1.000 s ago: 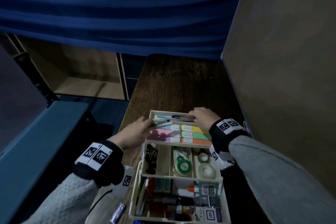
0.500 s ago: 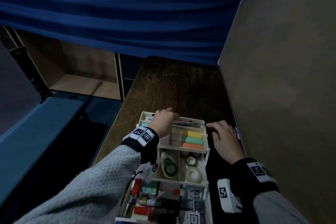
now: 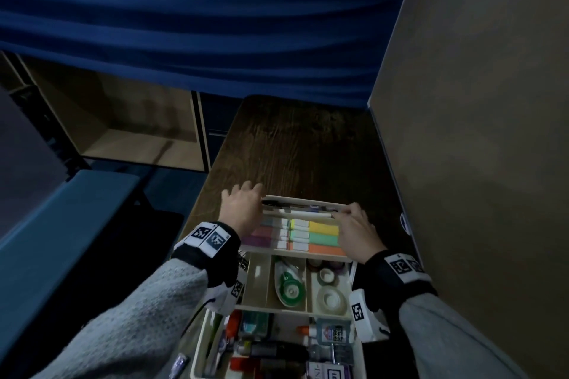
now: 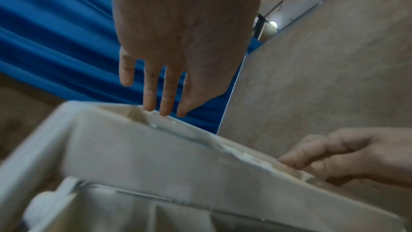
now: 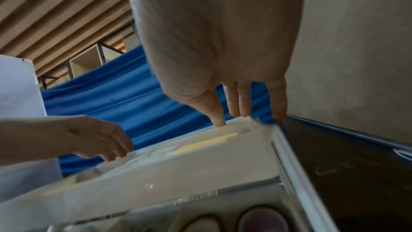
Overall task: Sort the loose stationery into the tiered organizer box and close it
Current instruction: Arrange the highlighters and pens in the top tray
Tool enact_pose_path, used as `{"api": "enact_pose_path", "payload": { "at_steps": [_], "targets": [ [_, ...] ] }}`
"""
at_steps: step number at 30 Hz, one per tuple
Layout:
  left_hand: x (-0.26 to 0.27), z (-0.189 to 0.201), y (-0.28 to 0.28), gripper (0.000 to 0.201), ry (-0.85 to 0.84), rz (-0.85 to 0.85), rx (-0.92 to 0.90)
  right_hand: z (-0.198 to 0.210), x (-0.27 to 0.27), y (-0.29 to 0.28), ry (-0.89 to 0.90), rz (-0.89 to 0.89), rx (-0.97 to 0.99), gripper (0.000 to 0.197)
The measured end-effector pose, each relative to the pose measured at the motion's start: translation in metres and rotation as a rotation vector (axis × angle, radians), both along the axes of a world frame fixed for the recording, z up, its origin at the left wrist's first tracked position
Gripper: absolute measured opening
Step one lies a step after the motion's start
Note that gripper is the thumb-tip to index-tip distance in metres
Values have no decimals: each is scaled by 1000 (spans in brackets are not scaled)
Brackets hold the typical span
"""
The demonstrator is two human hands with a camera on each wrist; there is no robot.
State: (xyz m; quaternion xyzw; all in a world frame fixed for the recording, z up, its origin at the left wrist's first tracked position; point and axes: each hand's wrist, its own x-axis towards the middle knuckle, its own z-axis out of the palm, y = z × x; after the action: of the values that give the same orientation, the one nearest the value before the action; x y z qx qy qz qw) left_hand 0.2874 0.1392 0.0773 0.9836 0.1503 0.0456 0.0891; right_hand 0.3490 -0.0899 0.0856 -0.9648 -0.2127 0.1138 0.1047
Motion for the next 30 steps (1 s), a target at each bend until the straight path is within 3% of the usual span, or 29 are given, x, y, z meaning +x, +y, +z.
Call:
{"api": "enact_pose_path", "payload": {
  "at_steps": [5, 11, 16, 21, 25, 30],
  "targets": [
    [-7, -18, 6, 34, 114, -51, 64, -3, 1, 9, 7, 22, -100, 55],
    [0, -20, -7, 43, 222, -156, -85, -1, 3, 1, -121, -85, 84, 49],
    [2, -16, -21, 41, 173, -135, -137, -3, -3, -10, -84, -74, 144, 49],
    [-10, -10, -14, 38, 11, 49, 9, -6, 3, -17, -6, -59, 80, 45],
    [-20, -11, -10, 53, 80, 35, 172, -6, 11, -11, 91, -11, 0, 47],
    [-18, -15, -15, 53, 137, -6, 113, -5, 16, -3, 79, -83, -40, 44]
  ]
}}
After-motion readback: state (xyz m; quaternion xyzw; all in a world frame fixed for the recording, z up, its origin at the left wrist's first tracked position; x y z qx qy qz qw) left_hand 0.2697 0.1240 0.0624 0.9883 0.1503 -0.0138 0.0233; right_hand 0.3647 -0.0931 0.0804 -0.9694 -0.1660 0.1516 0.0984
